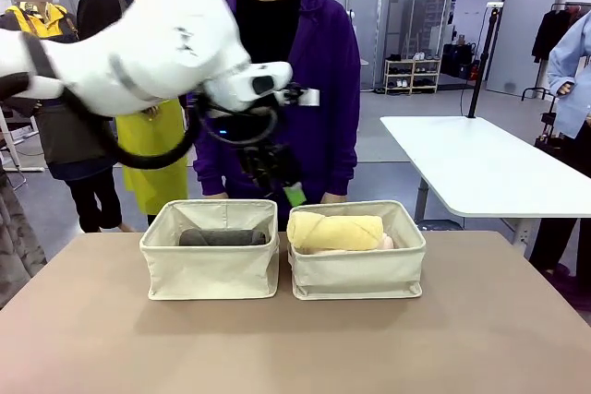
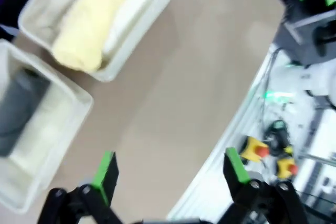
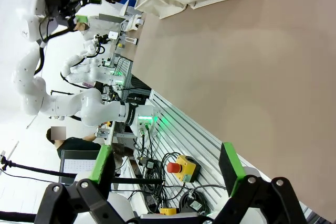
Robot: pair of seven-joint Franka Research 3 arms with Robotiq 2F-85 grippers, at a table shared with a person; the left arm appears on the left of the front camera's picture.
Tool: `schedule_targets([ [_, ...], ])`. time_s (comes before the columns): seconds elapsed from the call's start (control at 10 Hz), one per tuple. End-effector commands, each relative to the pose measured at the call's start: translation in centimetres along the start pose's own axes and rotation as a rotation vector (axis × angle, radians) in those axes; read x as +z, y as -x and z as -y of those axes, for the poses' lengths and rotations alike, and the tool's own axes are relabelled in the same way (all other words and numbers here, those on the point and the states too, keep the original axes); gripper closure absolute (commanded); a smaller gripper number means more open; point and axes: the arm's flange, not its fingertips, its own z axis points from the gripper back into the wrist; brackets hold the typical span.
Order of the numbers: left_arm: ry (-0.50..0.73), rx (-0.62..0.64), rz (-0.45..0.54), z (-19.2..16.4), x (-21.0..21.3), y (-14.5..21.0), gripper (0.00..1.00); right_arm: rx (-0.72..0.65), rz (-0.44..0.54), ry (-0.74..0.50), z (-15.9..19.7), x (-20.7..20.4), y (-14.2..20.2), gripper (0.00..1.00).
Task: Divide the towels into two baskets.
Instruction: Pick up one hotel-folded towel from the bottom of the table and place it in the Fabric basket indicated by the person.
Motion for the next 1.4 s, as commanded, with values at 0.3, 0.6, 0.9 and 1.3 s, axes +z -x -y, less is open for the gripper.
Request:
schedule_targets([
  [0.3, 0.229, 0.235, 0.32, -4.2, 5.3, 17.7, 0.0, 0.015, 0.014, -0.006, -0.3, -0.4, 0.3, 0.0],
  [0.6, 0.27, 0.424, 0.51, -7.5, 8.3, 28.2, 0.0, 0.015, 0.014, -0.006, -0.3, -0.4, 0.3, 0.0],
  [0.9, 0.262, 0.564, 0.624, -10.4, 9.6, 36.3, 0.0, 0.015, 0.014, -0.006, -0.3, -0.4, 0.3, 0.0],
  [1.3, 0.396, 0.681, 0.671, -12.2, 7.3, 45.8, 0.0, 0.015, 0.014, -0.006, -0.3, -0.4, 0.3, 0.0],
])
